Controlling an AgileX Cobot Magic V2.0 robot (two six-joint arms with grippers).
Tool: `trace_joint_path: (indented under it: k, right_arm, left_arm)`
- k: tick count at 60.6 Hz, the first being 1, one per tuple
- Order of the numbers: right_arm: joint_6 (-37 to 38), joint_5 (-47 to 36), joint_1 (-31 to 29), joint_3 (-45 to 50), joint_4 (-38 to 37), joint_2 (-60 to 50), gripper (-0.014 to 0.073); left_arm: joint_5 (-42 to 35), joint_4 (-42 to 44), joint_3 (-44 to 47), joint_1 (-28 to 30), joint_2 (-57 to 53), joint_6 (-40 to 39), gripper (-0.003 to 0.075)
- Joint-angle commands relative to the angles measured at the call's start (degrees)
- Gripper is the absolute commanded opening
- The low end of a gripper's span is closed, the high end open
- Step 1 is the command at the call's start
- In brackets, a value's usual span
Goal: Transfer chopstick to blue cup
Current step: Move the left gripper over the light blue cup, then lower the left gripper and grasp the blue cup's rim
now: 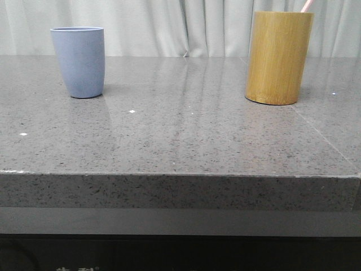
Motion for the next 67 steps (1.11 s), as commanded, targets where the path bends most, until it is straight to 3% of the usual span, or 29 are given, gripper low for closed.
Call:
trace_joint_path:
  k: [1,5,14,18,41,54,67]
  right_arm:
    - [-1.61,-3.58,-0.25,-1.86,-0.93,1.21,0.0045]
    - [-2.09,-3.64,-0.25,-1.86,-0.93,1.66,0.0176]
    - [-2.1,-3.7,-0.25,-1.86,-0.93,1.66,0.0527]
    - [-2.1,-3.76,-0.25,-1.86,-0.93,1.66,0.0583]
    - [-2.1,-3.46,-0.25,-1.86,-0.93,1.66,0.058]
    - [-2.1,-3.36,-0.25,-1.86,-0.93,1.66,0.058]
    - [-2.1,-3.36,-0.25,-1.86,-0.93,1.66,0.058]
  left_arm:
    - [-4.25,-0.06,-1.95,0.1,1.96,-0.34,0.0019]
    - [-4.55,0.07,-1.95,0.1,3.04,-0.34,0.0131]
    - [-6.93,0.07,-2.07,0.1,6.02,-0.34,0.0485]
    - [-6.33,-0.18,-3.45,0.0,7.9,-0.34,0.054]
    - [0.57,1.1,-21.68,-10.65,26.35,2.67,0.0438]
    - [10.64,1.1,-35.53,-11.1,38.36,2.67,0.0388]
    - [17.93,1.1,-48.65,-11.1,50.13,2.67,0.0388]
